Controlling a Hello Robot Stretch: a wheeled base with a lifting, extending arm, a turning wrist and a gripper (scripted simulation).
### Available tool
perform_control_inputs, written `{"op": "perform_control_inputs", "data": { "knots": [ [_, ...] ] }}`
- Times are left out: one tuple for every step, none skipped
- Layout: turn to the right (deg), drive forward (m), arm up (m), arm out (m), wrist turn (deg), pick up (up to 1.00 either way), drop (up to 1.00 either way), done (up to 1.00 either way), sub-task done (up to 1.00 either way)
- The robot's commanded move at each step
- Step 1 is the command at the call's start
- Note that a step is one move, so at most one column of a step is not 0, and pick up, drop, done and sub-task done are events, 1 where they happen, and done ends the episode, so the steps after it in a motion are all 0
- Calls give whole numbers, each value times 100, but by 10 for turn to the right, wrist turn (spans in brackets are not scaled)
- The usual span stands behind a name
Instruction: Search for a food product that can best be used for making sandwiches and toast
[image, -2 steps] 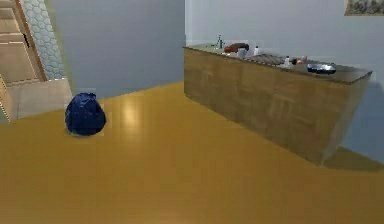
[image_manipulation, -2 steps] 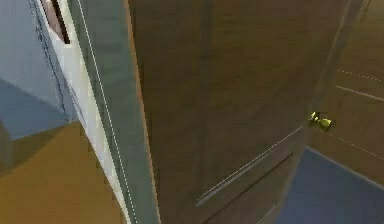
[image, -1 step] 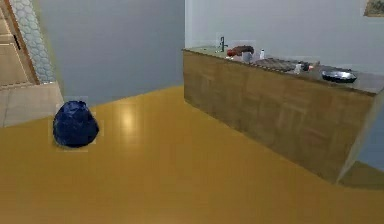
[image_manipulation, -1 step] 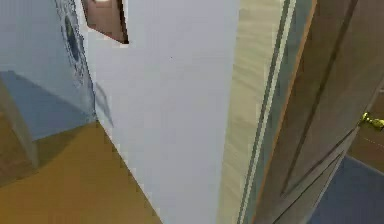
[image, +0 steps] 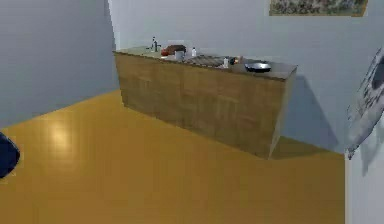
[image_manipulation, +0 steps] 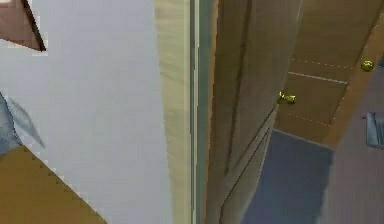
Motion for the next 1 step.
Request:
{"op": "perform_control_inputs", "data": {
  "knots": [
    [0,100,0,0,0,0,0,0,0]
  ]
}}
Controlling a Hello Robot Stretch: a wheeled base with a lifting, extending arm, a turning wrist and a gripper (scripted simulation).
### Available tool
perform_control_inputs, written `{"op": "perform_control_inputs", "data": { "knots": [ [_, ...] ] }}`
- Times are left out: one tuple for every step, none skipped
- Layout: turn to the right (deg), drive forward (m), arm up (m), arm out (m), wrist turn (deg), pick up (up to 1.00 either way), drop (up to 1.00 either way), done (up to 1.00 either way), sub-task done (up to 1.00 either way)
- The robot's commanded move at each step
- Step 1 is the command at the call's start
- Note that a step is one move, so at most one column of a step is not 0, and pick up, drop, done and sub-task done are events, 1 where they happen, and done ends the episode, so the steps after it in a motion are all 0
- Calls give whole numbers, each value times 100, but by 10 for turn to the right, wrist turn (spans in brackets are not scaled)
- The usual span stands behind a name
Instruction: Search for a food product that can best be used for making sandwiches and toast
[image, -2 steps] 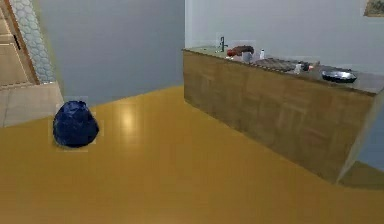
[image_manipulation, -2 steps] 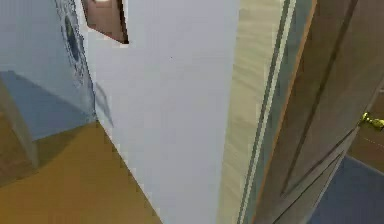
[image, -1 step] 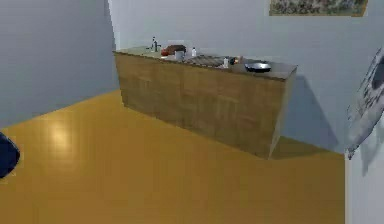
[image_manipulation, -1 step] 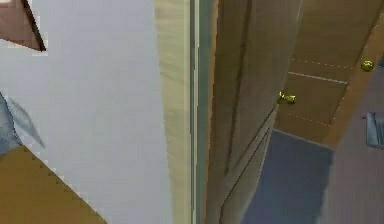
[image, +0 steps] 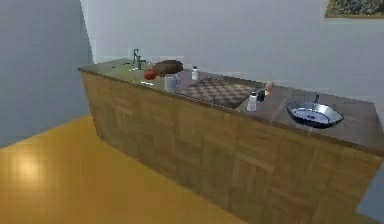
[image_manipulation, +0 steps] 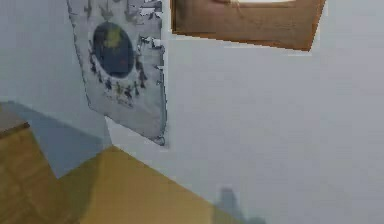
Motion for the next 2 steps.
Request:
{"op": "perform_control_inputs", "data": {
  "knots": [
    [0,80,0,0,0,0,0,0,0],
    [-90,0,0,0,0,0,0,0,0]
  ]
}}
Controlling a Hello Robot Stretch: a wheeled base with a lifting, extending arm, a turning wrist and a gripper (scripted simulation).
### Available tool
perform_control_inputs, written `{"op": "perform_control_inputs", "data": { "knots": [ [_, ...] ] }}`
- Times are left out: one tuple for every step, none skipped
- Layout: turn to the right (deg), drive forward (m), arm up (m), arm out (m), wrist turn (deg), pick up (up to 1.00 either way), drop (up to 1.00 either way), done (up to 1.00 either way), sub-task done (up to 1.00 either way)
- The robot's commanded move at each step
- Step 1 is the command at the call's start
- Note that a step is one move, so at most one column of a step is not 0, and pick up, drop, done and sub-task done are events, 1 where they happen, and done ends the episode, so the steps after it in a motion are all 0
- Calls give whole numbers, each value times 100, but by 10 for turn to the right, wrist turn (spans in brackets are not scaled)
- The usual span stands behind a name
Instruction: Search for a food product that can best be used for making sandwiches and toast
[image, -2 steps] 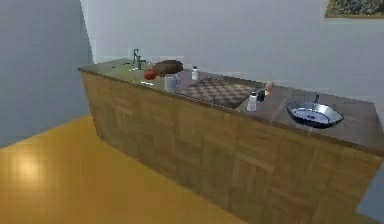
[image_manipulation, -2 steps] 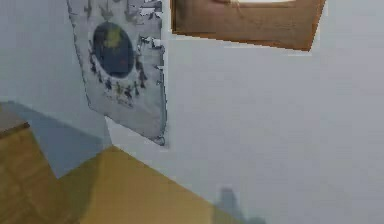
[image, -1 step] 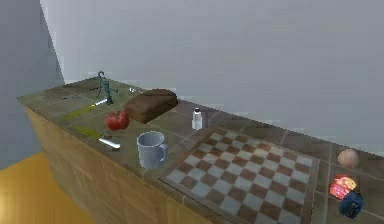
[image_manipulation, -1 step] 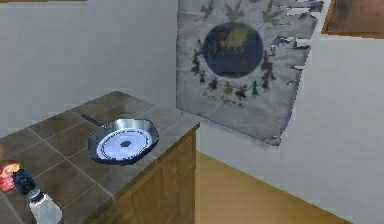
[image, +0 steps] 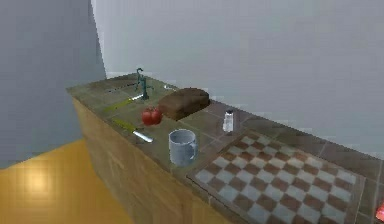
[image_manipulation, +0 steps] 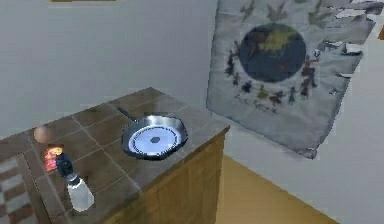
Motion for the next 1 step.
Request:
{"op": "perform_control_inputs", "data": {
  "knots": [
    [0,0,0,0,0,0,0,100,0]
  ]
}}
